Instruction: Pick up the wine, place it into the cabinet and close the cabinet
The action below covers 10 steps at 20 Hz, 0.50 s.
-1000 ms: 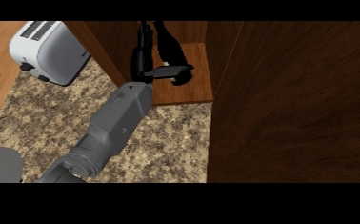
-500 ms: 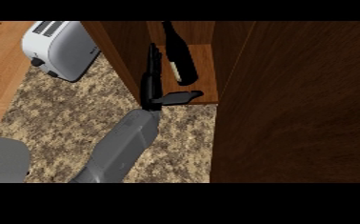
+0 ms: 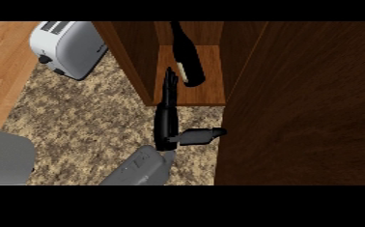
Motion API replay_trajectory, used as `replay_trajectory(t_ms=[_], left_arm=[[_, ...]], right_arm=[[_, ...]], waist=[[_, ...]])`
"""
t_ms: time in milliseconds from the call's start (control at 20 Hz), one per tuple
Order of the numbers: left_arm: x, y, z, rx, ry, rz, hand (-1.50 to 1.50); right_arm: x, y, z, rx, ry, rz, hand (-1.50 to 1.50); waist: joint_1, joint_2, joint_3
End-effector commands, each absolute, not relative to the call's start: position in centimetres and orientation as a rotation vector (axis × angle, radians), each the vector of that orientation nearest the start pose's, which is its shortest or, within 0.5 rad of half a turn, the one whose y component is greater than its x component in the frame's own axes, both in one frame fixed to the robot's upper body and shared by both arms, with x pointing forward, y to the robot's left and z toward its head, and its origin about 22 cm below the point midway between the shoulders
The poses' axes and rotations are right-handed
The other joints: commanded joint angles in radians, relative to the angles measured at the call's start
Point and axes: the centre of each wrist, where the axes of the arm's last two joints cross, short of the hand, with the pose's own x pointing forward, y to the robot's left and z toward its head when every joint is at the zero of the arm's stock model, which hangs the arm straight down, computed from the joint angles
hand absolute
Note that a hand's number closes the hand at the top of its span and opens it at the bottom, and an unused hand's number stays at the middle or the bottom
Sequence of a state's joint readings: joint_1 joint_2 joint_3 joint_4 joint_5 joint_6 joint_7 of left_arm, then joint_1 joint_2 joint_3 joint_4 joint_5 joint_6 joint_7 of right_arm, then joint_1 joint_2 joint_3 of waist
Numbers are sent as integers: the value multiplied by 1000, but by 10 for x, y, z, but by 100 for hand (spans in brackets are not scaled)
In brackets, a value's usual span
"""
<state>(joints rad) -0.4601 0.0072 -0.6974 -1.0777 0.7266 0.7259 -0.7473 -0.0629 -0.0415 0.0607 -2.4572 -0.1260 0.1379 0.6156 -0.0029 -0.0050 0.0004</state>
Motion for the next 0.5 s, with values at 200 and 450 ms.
replay_trajectory(t_ms=[200, 450], left_arm=[[214, 47, 2, -132, -1899, 257, -150], [202, 69, 4, -83, -1889, 255, -150]], right_arm=[[128, -213, 211, 233, -1942, 251, -150], [128, -218, 203, 220, -1916, 255, -150]], waist=[[6, 0, 0], [1, 3, 0]])
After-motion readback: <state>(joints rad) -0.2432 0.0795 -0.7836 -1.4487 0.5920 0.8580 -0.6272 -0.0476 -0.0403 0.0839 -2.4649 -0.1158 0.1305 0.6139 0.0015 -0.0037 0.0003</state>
